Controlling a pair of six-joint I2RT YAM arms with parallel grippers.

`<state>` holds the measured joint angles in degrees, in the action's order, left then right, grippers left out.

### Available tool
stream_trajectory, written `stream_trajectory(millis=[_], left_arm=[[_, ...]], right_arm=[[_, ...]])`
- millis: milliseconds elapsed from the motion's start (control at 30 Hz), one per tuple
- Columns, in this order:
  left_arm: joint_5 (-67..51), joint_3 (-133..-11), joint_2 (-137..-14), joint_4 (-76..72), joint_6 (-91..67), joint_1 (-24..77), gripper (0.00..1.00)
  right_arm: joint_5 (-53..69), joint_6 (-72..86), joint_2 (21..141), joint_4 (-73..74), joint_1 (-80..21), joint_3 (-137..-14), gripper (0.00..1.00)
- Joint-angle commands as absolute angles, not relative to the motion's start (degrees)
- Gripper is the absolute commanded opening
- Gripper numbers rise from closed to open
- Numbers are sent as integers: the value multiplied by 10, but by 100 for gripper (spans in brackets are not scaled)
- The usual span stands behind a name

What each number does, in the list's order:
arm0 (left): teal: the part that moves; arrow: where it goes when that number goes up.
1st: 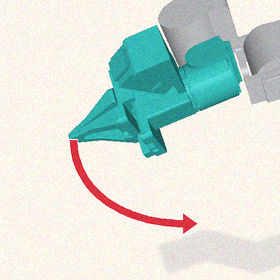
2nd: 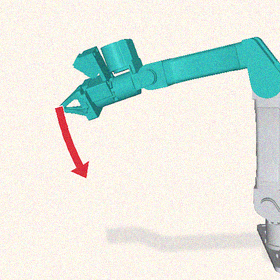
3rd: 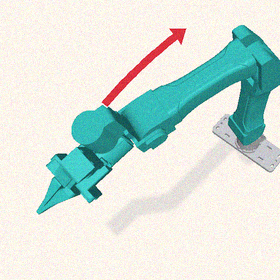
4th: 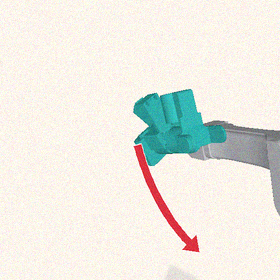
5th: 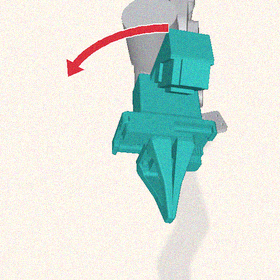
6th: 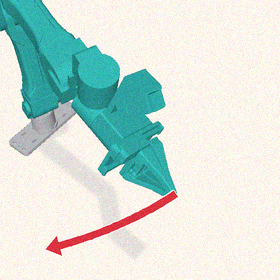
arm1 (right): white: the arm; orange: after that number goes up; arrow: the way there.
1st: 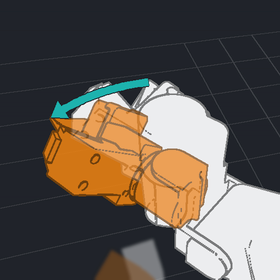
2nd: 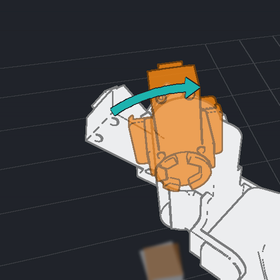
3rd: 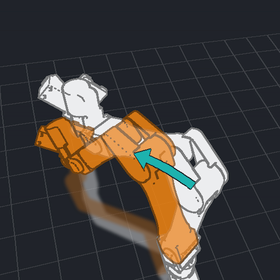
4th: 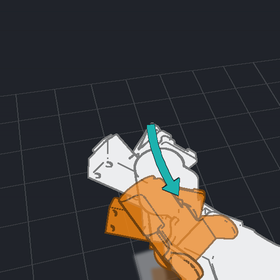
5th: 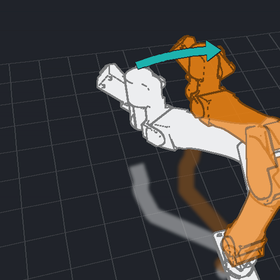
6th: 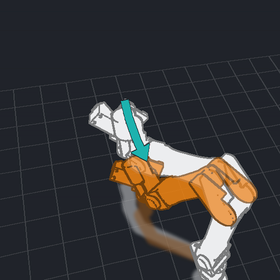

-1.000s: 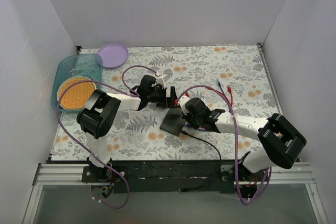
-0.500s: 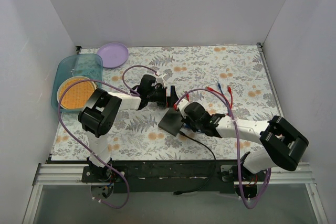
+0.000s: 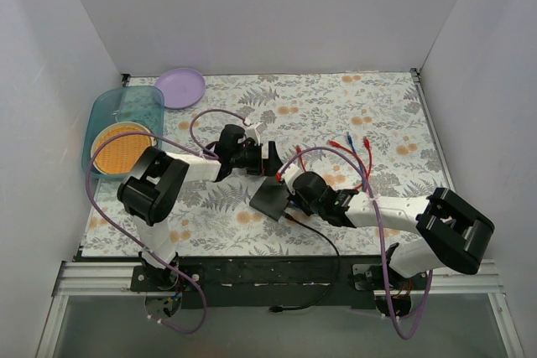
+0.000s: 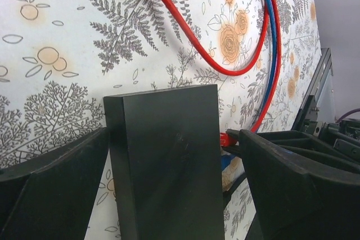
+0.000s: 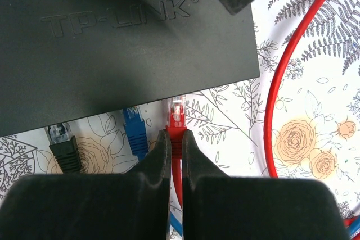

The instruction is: Insert the plug into the switch port

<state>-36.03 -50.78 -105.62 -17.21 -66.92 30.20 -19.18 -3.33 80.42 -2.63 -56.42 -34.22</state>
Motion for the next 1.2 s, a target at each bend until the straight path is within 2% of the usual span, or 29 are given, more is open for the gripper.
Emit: stream_trajectory(millis=[0, 367, 533, 667, 933, 1167], left_arm=[[-377, -478, -1018, -114, -672, 313, 98], [-289, -441, -960, -56, -671, 307, 98], [-322, -450, -969, -62, -665, 301, 97], [-357, -460, -991, -78, -667, 301, 93], [-411, -457, -1006, -99, -673, 302, 77], [-420, -449, -996, -100, -672, 304, 72]], right_arm=[[-210, -24, 779, -117, -579, -329, 1], [-193, -39, 781, -114, -592, -322, 1], [-178, -46, 778, -118, -600, -314, 1], [-178, -48, 780, -121, -604, -314, 1], [-184, -50, 809, -140, -606, -324, 1], [-184, -56, 817, -143, -606, -345, 1]])
